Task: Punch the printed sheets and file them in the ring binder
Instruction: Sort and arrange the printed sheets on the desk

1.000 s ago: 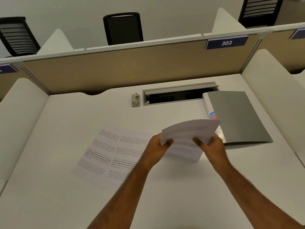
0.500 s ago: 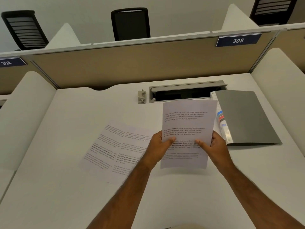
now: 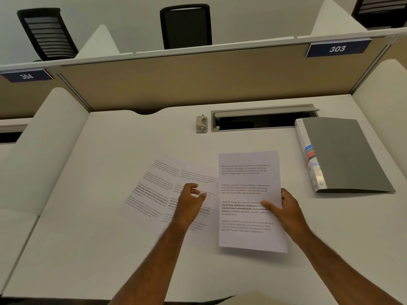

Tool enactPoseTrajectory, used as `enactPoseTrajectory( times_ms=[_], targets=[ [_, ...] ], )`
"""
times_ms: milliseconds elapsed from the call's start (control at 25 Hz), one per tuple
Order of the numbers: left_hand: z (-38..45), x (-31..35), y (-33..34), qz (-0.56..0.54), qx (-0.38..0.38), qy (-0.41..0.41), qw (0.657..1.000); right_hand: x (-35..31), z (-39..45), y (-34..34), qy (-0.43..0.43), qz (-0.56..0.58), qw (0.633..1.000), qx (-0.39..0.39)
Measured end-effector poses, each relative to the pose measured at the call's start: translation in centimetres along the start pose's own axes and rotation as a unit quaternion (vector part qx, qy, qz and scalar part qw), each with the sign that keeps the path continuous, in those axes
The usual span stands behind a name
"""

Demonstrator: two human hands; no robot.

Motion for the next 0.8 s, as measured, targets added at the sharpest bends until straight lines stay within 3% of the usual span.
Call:
enactPoseTrajectory(
  times_ms=[120, 280, 480, 800],
  targets=[
    [1.6, -2.9, -3.0, 0.049, 0.097, -0.019, 0.994, 1.0, -0.6, 0.5, 0.011, 0.008, 1.000, 0.006],
    [3.1, -5.1, -5.2, 0.202, 0.174, -0.030, 0.963, 1.4, -0.9, 1.1, 0.020, 0.011, 1.000, 0.015],
    [3.4, -6.1, -5.4, 0.279, 0.186, -0.037, 0.941, 1.5, -0.7, 1.9, 0.018, -0.005, 1.000, 0.021],
    [3.8, -6.3, -5.6, 0.267, 0.185, -0.017, 0.946, 0.6, -0.4, 3.5, 0.013, -0.006, 1.000, 0.021]
  ],
)
Point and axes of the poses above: each hand's wrist, its own z-axis towards the middle knuckle, its own y-axis out of the palm, x = y × z, the point moved 5 cm from there along z, towards the middle knuckle, and after that the axes turned 14 degrees about -y, right-handed, at the moved point
